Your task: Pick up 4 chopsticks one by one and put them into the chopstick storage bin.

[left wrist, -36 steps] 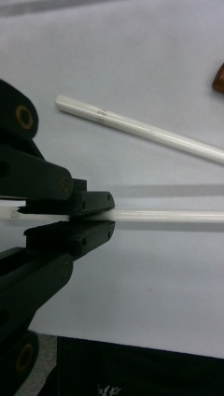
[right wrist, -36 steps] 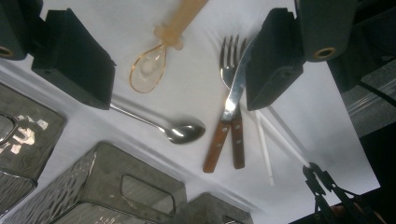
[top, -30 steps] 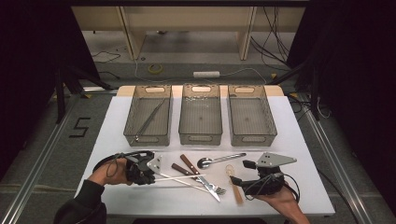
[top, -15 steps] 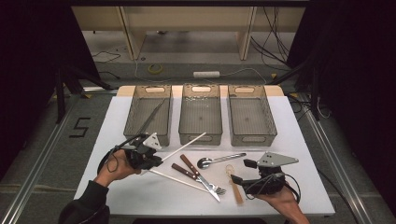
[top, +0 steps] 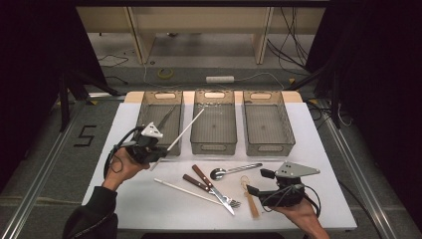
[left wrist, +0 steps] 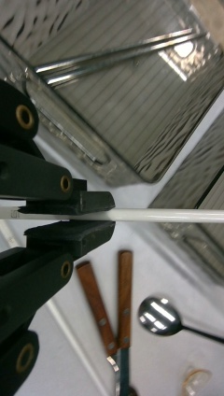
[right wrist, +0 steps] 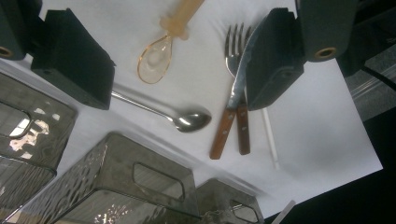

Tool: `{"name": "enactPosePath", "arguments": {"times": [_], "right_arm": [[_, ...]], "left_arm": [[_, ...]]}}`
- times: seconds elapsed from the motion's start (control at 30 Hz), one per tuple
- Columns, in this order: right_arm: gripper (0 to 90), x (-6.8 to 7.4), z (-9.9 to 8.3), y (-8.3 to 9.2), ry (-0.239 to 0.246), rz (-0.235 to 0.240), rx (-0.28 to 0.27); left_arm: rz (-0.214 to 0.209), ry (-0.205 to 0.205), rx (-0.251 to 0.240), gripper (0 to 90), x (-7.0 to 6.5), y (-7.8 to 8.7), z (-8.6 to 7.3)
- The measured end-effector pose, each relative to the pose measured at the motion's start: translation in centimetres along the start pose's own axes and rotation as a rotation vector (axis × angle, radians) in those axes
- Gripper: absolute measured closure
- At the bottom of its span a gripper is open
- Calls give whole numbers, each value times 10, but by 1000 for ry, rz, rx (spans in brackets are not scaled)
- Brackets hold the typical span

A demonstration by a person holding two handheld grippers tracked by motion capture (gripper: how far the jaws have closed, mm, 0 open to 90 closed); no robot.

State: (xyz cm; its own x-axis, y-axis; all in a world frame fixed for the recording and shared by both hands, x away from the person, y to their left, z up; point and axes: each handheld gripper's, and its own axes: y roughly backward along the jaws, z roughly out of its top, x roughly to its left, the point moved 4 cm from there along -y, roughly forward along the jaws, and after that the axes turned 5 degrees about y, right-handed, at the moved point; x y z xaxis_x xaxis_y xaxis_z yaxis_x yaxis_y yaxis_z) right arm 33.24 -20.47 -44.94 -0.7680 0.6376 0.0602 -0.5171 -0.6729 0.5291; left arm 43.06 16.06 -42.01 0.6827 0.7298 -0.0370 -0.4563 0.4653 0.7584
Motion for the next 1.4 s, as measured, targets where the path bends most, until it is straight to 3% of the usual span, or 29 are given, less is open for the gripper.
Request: {"name": "enactPosePath", "arguments": {"times": [0.3, 0.57, 0.7, 0.97, 1.23, 1.4], "right_arm": [[250, 0, 0, 0, 1, 1, -2], [250, 0, 0, 0, -5, -1, -4], [250, 0, 0, 0, 0, 2, -4], [250, 0, -1, -1, -2, 6, -2], [250, 0, -1, -1, -1, 9, 2], [250, 0, -1, -1, -2, 12, 2]], "left_arm": [[38, 67, -26, 839, 25, 1, 6], [74, 102, -62, 839, 43, 6, 17], [98, 108, -50, 839, 52, 3, 25], [146, 159, -55, 839, 75, -2, 36], [185, 214, -58, 838, 98, -11, 38], [200, 237, -46, 838, 102, -18, 33]]}}
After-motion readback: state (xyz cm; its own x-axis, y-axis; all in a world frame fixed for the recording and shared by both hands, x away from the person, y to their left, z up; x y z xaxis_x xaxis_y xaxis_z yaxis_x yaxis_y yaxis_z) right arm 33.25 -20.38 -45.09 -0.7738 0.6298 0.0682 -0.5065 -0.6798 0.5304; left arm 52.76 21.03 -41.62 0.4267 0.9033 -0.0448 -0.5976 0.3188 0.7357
